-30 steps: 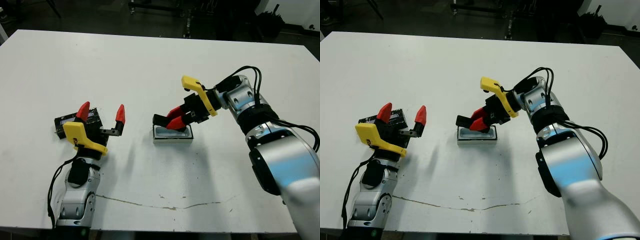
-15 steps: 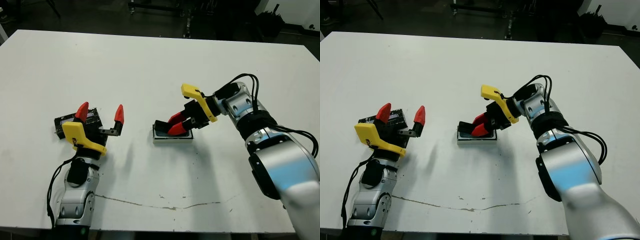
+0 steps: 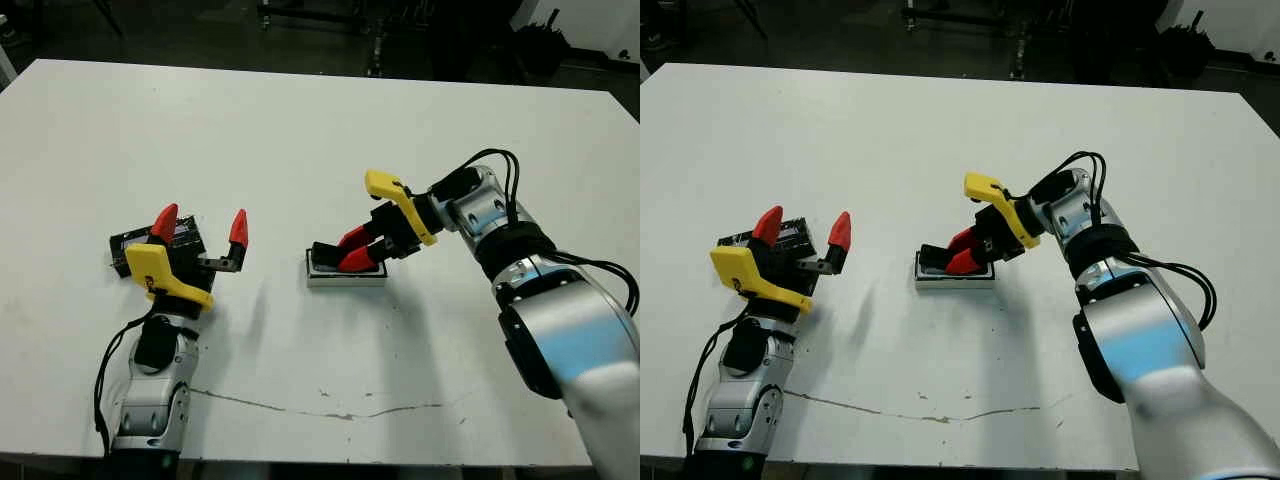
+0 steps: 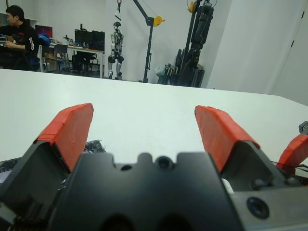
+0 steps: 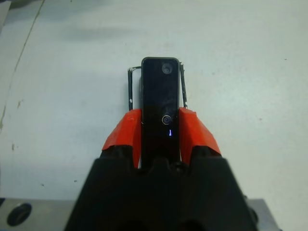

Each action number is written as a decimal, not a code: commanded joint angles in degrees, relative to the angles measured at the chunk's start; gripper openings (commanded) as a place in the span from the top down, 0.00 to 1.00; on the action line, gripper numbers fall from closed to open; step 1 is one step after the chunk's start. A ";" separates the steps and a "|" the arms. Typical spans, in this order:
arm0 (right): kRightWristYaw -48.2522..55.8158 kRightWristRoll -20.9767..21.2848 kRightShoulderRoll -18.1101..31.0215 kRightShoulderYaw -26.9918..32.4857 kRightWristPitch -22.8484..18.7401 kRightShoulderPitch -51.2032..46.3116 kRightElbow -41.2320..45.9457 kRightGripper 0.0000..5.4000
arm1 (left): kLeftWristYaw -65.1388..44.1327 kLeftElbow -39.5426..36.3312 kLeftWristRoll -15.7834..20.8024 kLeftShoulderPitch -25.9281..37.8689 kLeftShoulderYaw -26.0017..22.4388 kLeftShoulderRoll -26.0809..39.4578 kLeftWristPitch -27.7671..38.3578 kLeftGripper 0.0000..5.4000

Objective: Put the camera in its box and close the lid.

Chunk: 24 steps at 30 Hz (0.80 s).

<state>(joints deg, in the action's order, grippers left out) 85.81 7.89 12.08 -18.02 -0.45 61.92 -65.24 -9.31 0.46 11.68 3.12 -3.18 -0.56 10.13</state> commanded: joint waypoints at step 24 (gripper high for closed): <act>2.75 3.05 2.71 -3.64 5.29 -0.59 -0.90 0.55 | -0.44 0.97 -0.14 0.62 0.01 -0.15 0.36 0.00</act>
<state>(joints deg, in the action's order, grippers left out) 88.52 8.87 13.11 -20.43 3.95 62.27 -65.54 -9.55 1.02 11.36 3.56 -3.18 -0.60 10.19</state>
